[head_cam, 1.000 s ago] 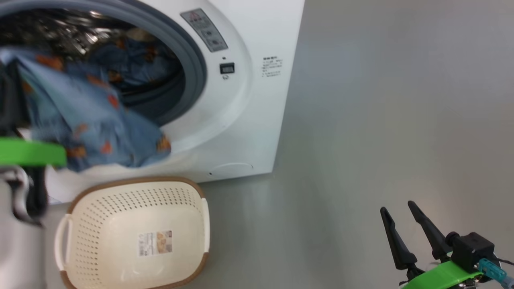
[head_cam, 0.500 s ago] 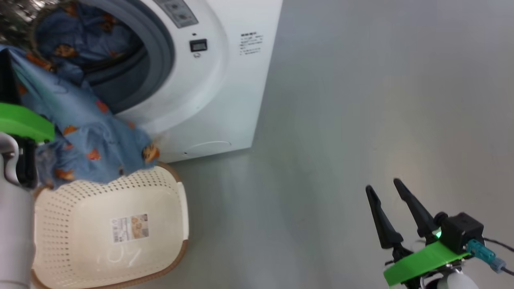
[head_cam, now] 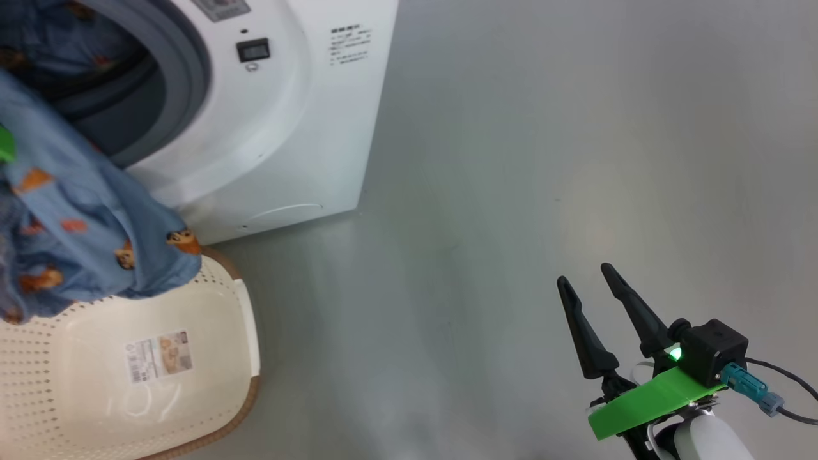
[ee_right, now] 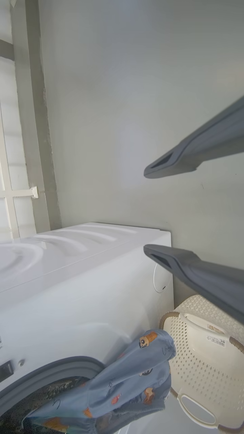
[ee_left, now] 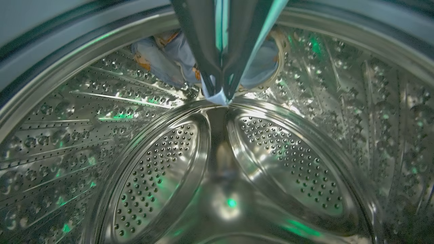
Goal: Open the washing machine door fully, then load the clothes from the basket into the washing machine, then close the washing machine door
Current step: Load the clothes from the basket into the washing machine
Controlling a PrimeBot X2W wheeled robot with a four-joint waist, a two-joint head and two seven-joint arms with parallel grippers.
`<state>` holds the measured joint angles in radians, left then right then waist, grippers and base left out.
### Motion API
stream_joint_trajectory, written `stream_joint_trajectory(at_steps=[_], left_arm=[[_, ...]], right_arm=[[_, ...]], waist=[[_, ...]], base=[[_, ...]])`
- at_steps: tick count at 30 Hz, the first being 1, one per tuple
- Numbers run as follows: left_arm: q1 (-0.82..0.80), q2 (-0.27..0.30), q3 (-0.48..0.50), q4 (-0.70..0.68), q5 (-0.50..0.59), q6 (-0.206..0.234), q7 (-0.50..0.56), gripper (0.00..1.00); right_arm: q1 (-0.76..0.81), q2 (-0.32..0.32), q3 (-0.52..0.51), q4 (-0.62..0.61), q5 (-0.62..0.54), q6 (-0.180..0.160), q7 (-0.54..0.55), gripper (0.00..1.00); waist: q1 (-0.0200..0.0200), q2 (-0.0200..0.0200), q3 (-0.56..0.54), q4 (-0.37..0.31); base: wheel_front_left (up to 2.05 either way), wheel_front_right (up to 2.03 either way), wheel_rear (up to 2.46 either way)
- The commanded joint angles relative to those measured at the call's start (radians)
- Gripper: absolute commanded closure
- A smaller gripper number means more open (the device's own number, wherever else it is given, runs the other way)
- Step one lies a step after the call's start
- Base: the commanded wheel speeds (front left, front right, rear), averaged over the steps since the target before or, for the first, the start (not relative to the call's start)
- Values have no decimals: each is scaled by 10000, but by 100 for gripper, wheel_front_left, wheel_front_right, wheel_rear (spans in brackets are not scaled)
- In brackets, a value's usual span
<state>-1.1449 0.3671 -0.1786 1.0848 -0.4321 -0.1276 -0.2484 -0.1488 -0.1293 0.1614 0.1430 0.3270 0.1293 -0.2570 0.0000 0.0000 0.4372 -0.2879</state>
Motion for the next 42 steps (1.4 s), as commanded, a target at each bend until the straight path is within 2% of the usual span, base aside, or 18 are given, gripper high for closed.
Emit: stream_joint_trajectory(at_steps=[1, 5, 9, 11, 14, 15, 17, 18, 19, 23, 30, 42], left_arm=[[-520, 616, 62, -292, 96, -29, -118, 100], [-939, 820, 443, -1877, 584, 181, -129, 100], [-599, 725, 1386, -3810, 1093, 465, -131, 100], [-285, 607, 1733, -4231, 1347, 437, -131, 100], [121, 452, 1886, -3875, 1637, 321, -132, 100], [186, 395, 1967, -3590, 1634, 297, -132, 93], [178, 365, 2027, -3086, 1696, 238, -132, 64], [174, 337, 2060, -2754, 1692, 219, -132, 3], [154, 317, 2011, -2385, 1739, 198, -132, 0], [-59, 283, 1965, -1665, 1838, 128, -133, 0], [-7, 52, 2118, -1200, 1761, 51, -133, 0], [1421, -683, 2480, -1843, 1784, -4, -133, 0]], right_arm=[[-67, -47, 271, -187, 51, 14, -48, 0], [-187, -7, 281, -214, 47, 14, -48, 0], [-309, 40, 314, -235, 30, 14, -48, 0], [-357, 57, 337, -230, 22, 14, -48, 0], [-383, 73, 392, -205, 23, 14, -48, 0], [-383, 77, 412, -193, 25, 14, -48, 0], [-383, 78, 440, -167, 33, 14, -48, 0], [-384, 76, 447, -151, 36, 14, -48, 0], [-381, 71, 446, -137, 38, 14, -48, 0], [-374, 38, 440, -118, 46, 14, -48, 0], [-432, -14, 470, -118, 41, 14, -48, 0], [-367, -155, 330, -149, -4, 14, -48, 0]], waist=[[0, 0, 250, -223], [0, 0, 484, -283], [0, 0, 639, -332], [0, 0, 666, -346], [0, 0, 657, -343], [0, 0, 649, -336], [0, 0, 639, -320], [0, 0, 622, -310], [0, 0, 603, -296], [0, 0, 550, -225], [0, 0, 450, -77], [0, 0, 180, 333]], base=[[0, 0, 0], [0, 0, 0], [0, 0, 0], [0, 0, 0], [0, 0, 0], [0, 0, 0], [0, 0, 0], [0, 0, 0], [0, 0, 0], [0, 0, 0], [0, 0, 0], [0, 0, 0]])
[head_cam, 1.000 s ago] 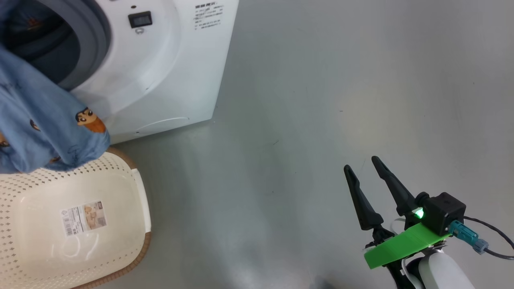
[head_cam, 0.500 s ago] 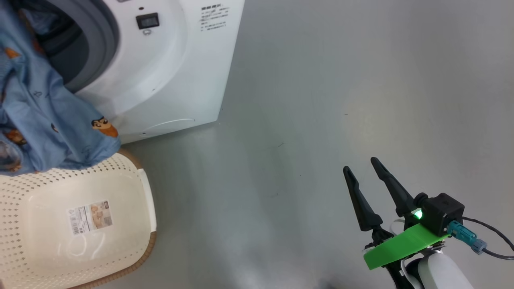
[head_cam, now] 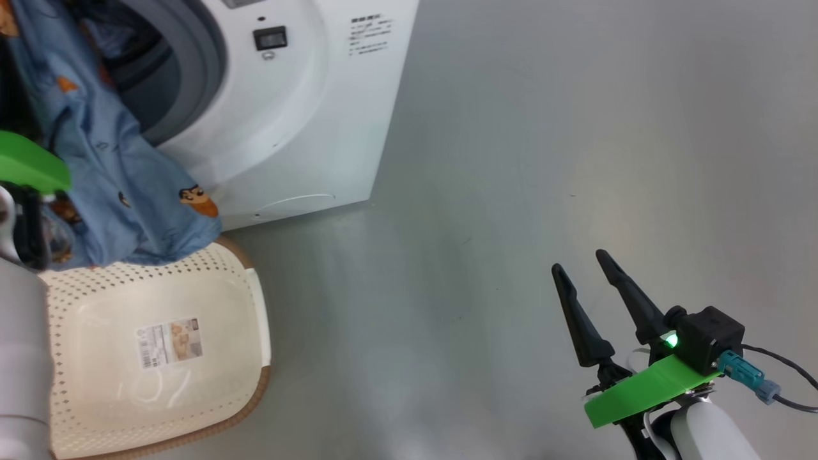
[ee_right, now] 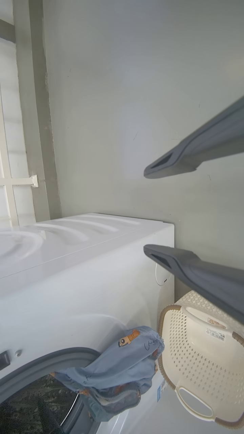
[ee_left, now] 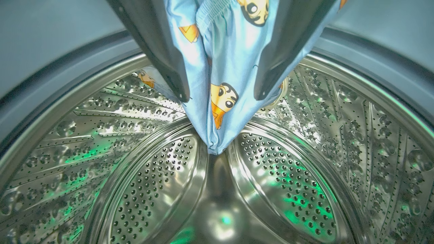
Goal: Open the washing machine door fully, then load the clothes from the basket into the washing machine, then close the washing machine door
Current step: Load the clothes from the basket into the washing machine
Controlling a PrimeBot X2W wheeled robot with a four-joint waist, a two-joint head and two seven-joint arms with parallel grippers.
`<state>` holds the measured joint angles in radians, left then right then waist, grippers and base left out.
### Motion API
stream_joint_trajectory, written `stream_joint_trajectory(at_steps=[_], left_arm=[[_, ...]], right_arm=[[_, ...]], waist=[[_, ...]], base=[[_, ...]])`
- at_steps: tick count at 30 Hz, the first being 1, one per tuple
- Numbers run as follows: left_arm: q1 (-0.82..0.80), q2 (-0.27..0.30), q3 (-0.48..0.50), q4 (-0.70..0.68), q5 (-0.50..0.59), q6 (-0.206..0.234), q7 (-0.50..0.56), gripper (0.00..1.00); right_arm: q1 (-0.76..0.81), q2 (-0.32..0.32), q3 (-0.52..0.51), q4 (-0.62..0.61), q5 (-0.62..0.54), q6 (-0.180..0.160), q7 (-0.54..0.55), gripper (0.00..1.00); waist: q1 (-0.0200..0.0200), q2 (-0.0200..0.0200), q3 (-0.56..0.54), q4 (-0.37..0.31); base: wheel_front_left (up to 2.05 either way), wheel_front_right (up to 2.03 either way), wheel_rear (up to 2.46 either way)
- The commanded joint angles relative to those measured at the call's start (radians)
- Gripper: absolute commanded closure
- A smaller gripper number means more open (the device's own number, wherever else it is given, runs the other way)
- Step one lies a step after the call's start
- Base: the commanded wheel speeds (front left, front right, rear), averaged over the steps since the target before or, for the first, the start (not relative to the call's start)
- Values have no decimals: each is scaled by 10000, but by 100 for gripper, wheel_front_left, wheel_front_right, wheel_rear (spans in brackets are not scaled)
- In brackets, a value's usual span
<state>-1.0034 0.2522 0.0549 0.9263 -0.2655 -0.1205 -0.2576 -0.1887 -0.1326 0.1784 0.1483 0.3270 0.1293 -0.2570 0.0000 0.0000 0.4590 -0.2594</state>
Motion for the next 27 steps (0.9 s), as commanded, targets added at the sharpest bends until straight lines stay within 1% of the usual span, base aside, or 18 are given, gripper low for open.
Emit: stream_joint_trajectory(at_steps=[1, 11, 20, 27], left_arm=[[132, 411, 177, -365, 137, -78, -41, 0], [1489, -188, 553, -1552, 390, -95, -41, 0], [3136, -679, 650, -2842, 574, -99, -41, 0], [4732, -1088, 807, -3924, 679, -100, -41, 0]], right_arm=[[32, -142, 136, -209, -6, 14, -48, 0], [140, -246, -104, -255, -71, 14, -48, 0], [294, -380, -313, -284, -79, 14, -48, 0], [432, -427, -461, -328, -110, 14, -48, 0]], waist=[[0, 0, -48, 88], [0, 0, -237, 466], [0, 0, -455, 752], [0, 0, -610, 949]], base=[[0, 0, 0], [0, 0, 0], [0, 0, 0], [0, 0, 0]])
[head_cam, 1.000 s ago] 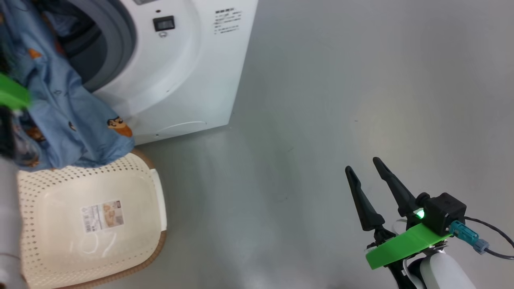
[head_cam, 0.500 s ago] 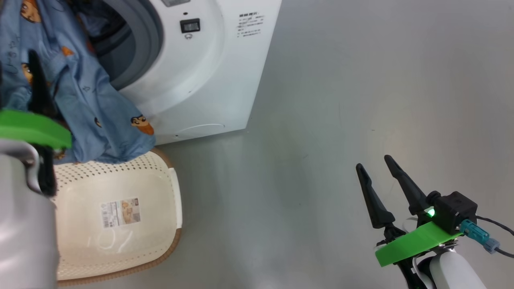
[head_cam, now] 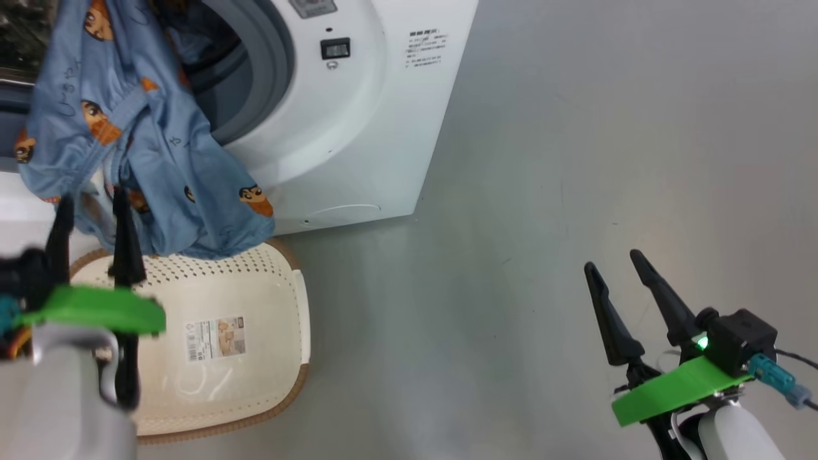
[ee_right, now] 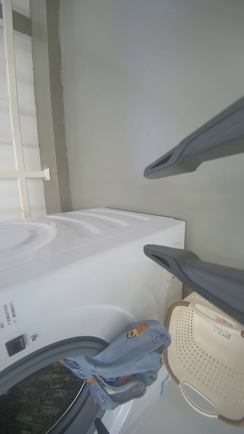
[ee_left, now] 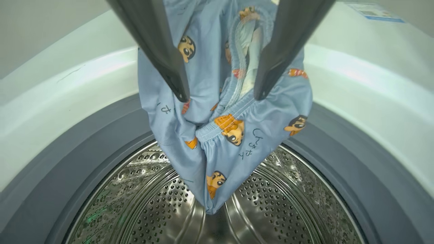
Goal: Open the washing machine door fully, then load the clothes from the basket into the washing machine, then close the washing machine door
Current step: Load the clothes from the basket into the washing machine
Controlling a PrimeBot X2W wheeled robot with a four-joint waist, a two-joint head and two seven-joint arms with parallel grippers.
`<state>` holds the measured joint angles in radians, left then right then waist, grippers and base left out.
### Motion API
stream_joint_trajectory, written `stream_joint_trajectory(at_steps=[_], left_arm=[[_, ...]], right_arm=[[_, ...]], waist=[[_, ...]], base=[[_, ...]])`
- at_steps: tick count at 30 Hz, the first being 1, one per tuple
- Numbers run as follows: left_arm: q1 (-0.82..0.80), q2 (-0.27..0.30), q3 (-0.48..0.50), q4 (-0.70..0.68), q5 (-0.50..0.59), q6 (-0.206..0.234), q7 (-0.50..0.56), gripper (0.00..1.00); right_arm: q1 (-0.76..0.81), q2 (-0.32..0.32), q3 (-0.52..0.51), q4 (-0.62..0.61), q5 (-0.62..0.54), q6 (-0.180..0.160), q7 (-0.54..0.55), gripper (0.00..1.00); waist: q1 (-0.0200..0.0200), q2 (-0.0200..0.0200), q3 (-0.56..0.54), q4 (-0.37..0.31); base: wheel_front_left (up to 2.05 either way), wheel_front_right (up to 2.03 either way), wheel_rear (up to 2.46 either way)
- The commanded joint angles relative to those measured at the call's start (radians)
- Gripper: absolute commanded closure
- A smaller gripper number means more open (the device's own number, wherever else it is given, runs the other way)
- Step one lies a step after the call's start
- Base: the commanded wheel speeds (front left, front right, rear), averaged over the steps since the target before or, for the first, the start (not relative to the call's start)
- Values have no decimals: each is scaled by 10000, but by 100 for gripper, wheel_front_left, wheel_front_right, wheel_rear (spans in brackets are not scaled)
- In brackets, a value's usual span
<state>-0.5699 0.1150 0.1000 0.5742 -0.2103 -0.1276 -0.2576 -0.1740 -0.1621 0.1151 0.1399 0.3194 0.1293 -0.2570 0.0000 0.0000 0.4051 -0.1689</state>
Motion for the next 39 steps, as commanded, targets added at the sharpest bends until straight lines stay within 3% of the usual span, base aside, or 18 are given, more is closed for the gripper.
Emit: stream_joint_trajectory(at_steps=[1, 11, 22, 31, 39], left_arm=[[661, 265, 439, -575, 160, -29, -41, 0], [3032, -151, 1183, -2288, 287, -30, -41, 0], [3933, -468, 1252, -3161, 271, -30, -41, 0], [3457, -466, 770, -2147, 101, -30, -42, 0], [2150, -75, 125, -349, -334, -30, -42, 0]], right_arm=[[297, -139, 176, -240, -34, 14, -48, 0], [395, -249, 204, -204, -12, 14, -48, 0], [428, -334, 270, -166, 19, 14, -48, 0], [283, -321, 360, -205, 42, 14, -48, 0], [63, -248, 340, -302, -6, 14, -48, 0]], waist=[[0, 0, -96, 50], [0, 0, -310, 108], [0, 0, -420, 143], [0, 0, -190, 41], [0, 0, 295, -1]], base=[[0, 0, 0], [0, 0, 0], [0, 0, 0], [0, 0, 0], [0, 0, 0]])
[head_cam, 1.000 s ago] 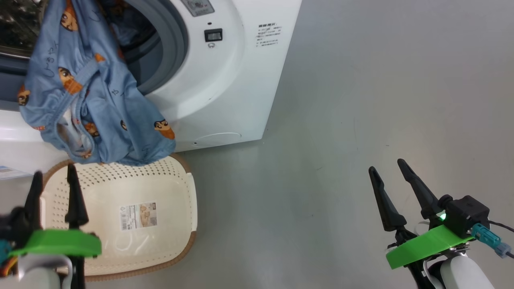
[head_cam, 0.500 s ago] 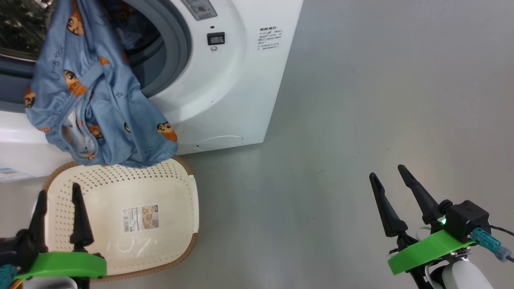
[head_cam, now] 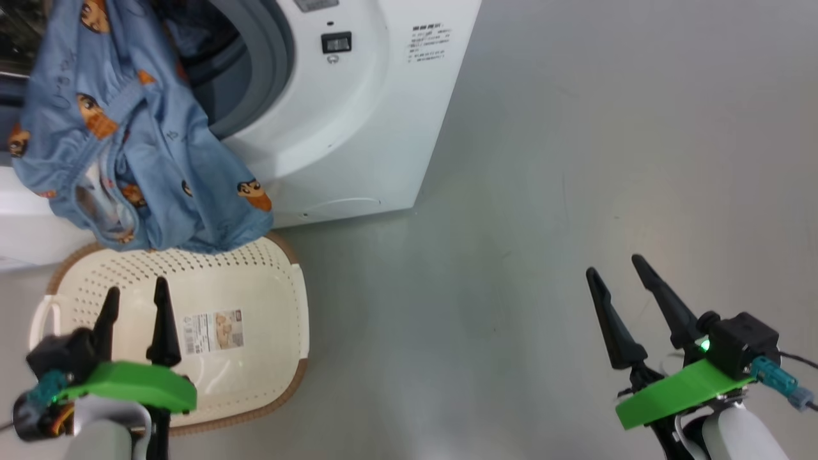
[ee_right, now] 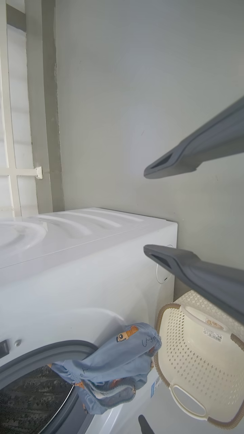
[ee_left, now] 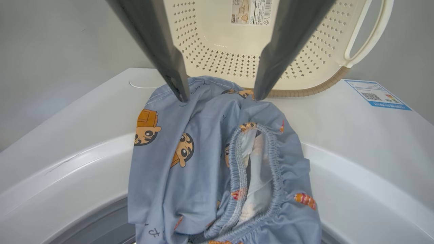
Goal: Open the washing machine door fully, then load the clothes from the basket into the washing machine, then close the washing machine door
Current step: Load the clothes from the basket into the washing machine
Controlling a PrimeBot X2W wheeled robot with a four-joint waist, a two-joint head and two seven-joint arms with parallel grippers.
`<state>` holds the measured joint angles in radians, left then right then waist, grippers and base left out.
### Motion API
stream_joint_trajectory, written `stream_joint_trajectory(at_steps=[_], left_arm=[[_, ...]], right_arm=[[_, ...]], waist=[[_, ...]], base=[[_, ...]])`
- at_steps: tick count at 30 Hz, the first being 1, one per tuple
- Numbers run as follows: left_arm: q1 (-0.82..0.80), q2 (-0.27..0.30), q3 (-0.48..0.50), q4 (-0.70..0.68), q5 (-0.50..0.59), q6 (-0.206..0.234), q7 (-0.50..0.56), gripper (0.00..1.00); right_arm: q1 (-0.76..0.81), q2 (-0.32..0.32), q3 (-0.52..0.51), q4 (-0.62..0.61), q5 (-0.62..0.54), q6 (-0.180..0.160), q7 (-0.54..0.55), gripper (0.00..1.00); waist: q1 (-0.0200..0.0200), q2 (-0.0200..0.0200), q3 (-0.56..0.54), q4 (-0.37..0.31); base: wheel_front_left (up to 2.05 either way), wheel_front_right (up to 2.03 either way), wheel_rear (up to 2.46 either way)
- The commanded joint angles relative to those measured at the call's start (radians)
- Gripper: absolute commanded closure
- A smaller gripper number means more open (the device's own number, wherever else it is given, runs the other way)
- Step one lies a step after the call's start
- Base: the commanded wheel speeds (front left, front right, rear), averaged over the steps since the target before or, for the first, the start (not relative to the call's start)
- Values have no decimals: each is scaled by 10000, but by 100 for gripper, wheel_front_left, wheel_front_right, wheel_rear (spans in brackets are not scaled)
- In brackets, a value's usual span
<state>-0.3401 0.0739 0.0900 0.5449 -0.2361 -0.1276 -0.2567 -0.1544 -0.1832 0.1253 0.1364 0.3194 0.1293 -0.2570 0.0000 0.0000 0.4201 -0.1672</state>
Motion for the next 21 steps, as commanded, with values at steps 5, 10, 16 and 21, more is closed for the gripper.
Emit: stream_joint_trajectory(at_steps=[5, 10, 16, 21], left_arm=[[-1220, 669, -131, 1307, -198, -30, -51, 0], [-2344, 986, -408, 2579, -324, -30, -51, 0], [-3421, 1331, -477, 3529, -551, -30, -51, 0], [-4252, 1495, -616, 4309, -693, -31, -51, 0]], right_arm=[[-300, 1, 238, -322, -34, 14, -48, 0], [-494, 49, 255, -373, -60, 14, -48, 0], [-700, 82, 340, -393, -81, 14, -48, 0], [-800, 104, 449, -364, -95, 14, -48, 0]], waist=[[0, 0, 533, -44], [0, 0, 914, -107], [0, 0, 1264, -199], [0, 0, 1423, -288]], base=[[0, 0, 0], [0, 0, 0], [0, 0, 0], [0, 0, 0]])
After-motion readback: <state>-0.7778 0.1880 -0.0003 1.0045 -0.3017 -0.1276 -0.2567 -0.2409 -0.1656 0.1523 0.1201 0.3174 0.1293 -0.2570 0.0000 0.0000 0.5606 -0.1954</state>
